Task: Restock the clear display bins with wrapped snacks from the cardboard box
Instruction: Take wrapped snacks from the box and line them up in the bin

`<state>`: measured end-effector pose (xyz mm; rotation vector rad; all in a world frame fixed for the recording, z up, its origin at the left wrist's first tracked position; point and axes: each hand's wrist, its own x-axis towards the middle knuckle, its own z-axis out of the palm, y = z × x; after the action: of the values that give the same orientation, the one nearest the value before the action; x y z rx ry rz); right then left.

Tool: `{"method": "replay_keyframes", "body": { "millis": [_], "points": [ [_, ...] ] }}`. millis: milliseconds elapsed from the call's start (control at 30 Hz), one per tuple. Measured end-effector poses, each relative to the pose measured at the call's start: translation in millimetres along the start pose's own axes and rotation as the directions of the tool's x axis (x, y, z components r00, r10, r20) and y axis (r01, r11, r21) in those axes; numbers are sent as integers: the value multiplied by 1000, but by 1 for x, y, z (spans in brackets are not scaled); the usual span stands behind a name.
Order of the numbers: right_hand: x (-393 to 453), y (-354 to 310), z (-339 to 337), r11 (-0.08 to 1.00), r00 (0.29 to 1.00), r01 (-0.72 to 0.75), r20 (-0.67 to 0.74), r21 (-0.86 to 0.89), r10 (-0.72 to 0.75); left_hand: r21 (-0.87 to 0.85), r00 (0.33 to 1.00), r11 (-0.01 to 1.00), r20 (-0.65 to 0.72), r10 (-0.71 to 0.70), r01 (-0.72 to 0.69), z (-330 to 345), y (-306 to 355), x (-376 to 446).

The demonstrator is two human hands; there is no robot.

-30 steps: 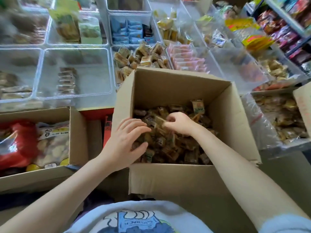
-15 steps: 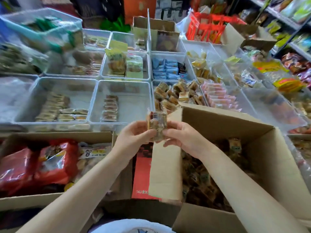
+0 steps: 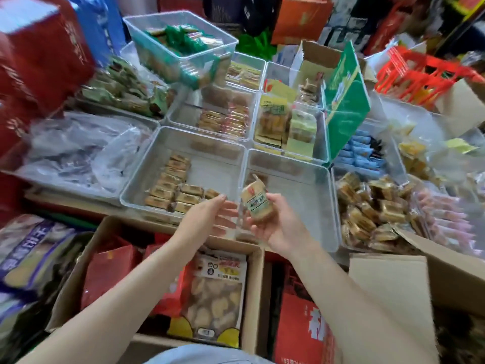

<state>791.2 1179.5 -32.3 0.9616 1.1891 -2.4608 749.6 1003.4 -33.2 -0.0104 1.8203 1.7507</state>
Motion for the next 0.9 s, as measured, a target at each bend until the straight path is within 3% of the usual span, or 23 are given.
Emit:
{"method": "replay_keyframes", "body": {
  "millis": [67, 167, 233, 333, 467, 567, 700, 900],
  "points": [
    [30, -8, 11, 996, 996, -84, -11, 39, 84, 327, 981, 938, -114, 159, -115, -40, -20, 32],
    [77, -15, 26, 984, 994, -64, -99, -166, 48, 805, 946, 583, -92, 310, -113, -88, -52, 77],
    [108, -21, 38, 957, 985, -70, -172, -282, 22, 915, 939, 398, -73, 335, -71, -110, -75, 103],
    [160, -29, 52, 899, 977, -46, -208, -436, -51, 962, 936, 272, -95, 338, -1, -123, -96, 118],
    [231, -30, 72, 721, 981, 44, -107, -691, -163, 964, 912, 264, -82, 401, -29, -121, -103, 121],
    [274, -18, 83, 470, 969, -19, -132, -882, -208, 961, 896, 273, -83, 436, -44, -120, -104, 124],
    [298, 11, 82, 318, 987, -145, -159, -937, -20, 958, 855, 276, -75, 514, -82, -121, -108, 126],
    [308, 20, 82, 106, 995, -74, -67, -992, 68, 953, 809, 284, -83, 582, -107, -121, -112, 130]
  ]
}}
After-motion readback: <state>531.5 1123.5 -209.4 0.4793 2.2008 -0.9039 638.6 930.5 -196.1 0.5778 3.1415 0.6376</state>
